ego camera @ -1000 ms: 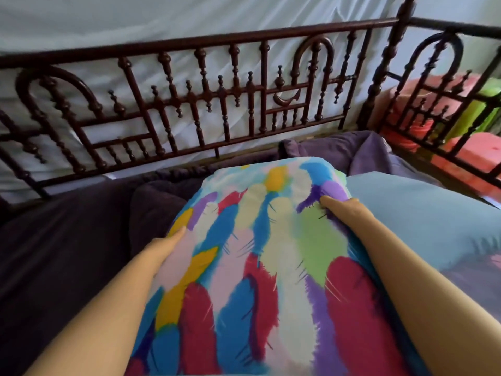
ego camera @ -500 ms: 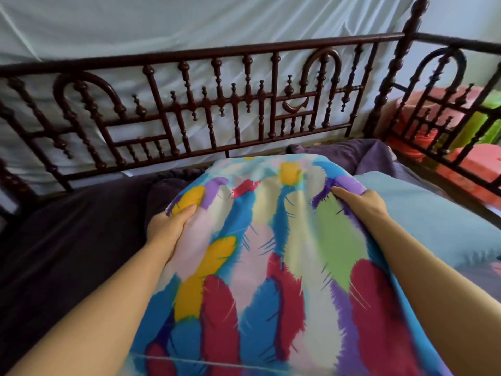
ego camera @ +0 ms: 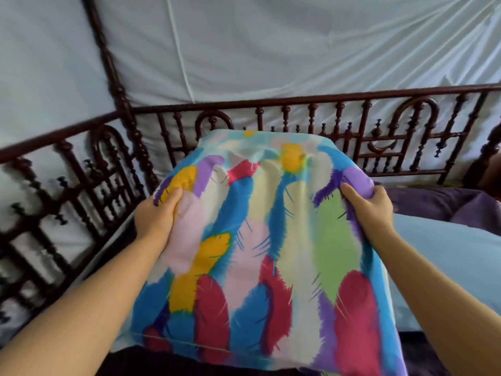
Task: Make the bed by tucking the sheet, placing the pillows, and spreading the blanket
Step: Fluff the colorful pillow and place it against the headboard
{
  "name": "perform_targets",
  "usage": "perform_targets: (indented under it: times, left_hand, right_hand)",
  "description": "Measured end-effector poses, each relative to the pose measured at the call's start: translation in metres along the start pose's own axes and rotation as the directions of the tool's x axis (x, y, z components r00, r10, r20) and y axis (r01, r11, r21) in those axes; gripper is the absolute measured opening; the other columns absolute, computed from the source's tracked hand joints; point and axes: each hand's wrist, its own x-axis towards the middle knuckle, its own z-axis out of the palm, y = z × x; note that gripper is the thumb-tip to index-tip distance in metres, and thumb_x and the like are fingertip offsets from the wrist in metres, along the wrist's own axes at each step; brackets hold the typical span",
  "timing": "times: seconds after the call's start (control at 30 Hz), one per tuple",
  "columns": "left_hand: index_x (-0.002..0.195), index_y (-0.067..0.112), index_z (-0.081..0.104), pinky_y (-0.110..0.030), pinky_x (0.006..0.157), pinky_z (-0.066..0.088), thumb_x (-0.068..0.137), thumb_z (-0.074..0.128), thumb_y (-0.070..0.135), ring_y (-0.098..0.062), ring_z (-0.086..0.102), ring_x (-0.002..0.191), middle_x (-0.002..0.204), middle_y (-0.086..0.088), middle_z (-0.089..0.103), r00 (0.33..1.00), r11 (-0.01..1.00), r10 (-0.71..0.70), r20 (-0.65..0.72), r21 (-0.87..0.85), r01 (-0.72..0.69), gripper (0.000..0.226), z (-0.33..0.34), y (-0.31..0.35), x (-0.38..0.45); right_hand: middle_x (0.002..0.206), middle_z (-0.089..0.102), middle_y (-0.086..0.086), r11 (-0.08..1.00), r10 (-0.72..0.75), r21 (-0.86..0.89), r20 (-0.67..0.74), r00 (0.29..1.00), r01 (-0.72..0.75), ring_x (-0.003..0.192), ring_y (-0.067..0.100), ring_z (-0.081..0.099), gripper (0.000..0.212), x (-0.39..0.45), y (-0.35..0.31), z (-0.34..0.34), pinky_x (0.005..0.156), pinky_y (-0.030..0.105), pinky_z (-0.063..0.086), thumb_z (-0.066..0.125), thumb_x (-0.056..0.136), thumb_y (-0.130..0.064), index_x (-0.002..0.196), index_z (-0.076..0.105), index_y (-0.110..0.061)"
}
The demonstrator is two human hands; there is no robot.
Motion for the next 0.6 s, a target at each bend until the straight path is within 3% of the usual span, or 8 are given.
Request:
perform_targets:
  times: [0.1,0.27,0.33,0.43,0.53,0.6]
  left_hand:
    - [0.100,-0.008,0.066,-0.030,0.074,0.037,0.089,0.060,0.032,-0.035,0.061,0.104,0.096,-0.025,0.064,0.997,1.000,-0.005,-0.074,0.023,0.006,0.042,-0.053,-0.015,0.015]
    - [0.099,-0.007,0.065,-0.039,0.079,0.042,0.089,0.057,0.037,-0.040,0.060,0.103,0.106,-0.032,0.064,0.988,0.993,0.002,-0.151,0.118,0.016,0.046,-0.129,-0.050,0.055]
    - [0.092,-0.004,0.066,-0.036,0.074,0.040,0.081,0.061,0.047,-0.041,0.060,0.100,0.102,-0.033,0.064,0.990,0.989,0.007,-0.144,0.148,0.014,0.053,-0.157,-0.069,0.081]
    - [0.089,-0.003,0.067,-0.041,0.079,0.045,0.068,0.048,0.054,-0.041,0.061,0.096,0.097,-0.032,0.066,0.994,0.981,0.011,-0.113,0.195,0.011,0.064,-0.190,-0.098,0.129]
    - [0.086,-0.003,0.066,-0.035,0.071,0.039,0.083,0.060,0.044,-0.032,0.058,0.085,0.086,-0.026,0.063,0.997,0.979,0.002,-0.071,0.205,0.012,0.048,-0.216,-0.130,0.179]
    - [0.080,0.003,0.063,-0.030,0.069,0.033,0.091,0.056,0.034,-0.026,0.054,0.081,0.080,-0.019,0.058,0.999,0.974,-0.009,-0.046,0.224,0.020,0.034,-0.225,-0.149,0.205]
  right_hand:
    - [0.097,0.055,0.008,1.000,-0.006,0.021,0.074,0.997,0.005,0.090,0.024,0.053,0.055,-0.026,-0.018,0.043,0.088,0.043,0.047,0.067,0.076,-0.046,0.109,0.053,-0.004]
    - [0.097,0.056,0.007,1.000,0.003,0.030,0.190,0.982,-0.009,0.090,0.023,0.054,0.056,-0.072,-0.035,0.126,0.082,0.036,0.045,0.066,0.075,-0.048,0.109,0.054,-0.005]
    - [0.097,0.058,0.007,0.999,0.031,0.021,0.226,0.974,-0.037,0.089,0.023,0.056,0.056,-0.090,-0.038,0.169,0.082,0.036,0.047,0.067,0.074,-0.049,0.107,0.054,-0.005]
    - [0.096,0.059,0.009,0.996,0.082,0.001,0.209,0.975,-0.084,0.088,0.024,0.055,0.056,-0.115,-0.036,0.232,0.084,0.040,0.047,0.069,0.073,-0.049,0.104,0.056,-0.004]
    - [0.094,0.058,0.009,0.992,0.121,-0.003,0.190,0.974,-0.122,0.086,0.023,0.053,0.047,-0.135,-0.031,0.286,0.079,0.036,0.045,0.070,0.073,-0.045,0.095,0.054,-0.007]
    - [0.096,0.059,0.010,0.988,0.151,-0.028,0.219,0.964,-0.149,0.086,0.022,0.054,0.050,-0.144,-0.027,0.315,0.076,0.034,0.044,0.073,0.072,-0.043,0.097,0.053,-0.005]
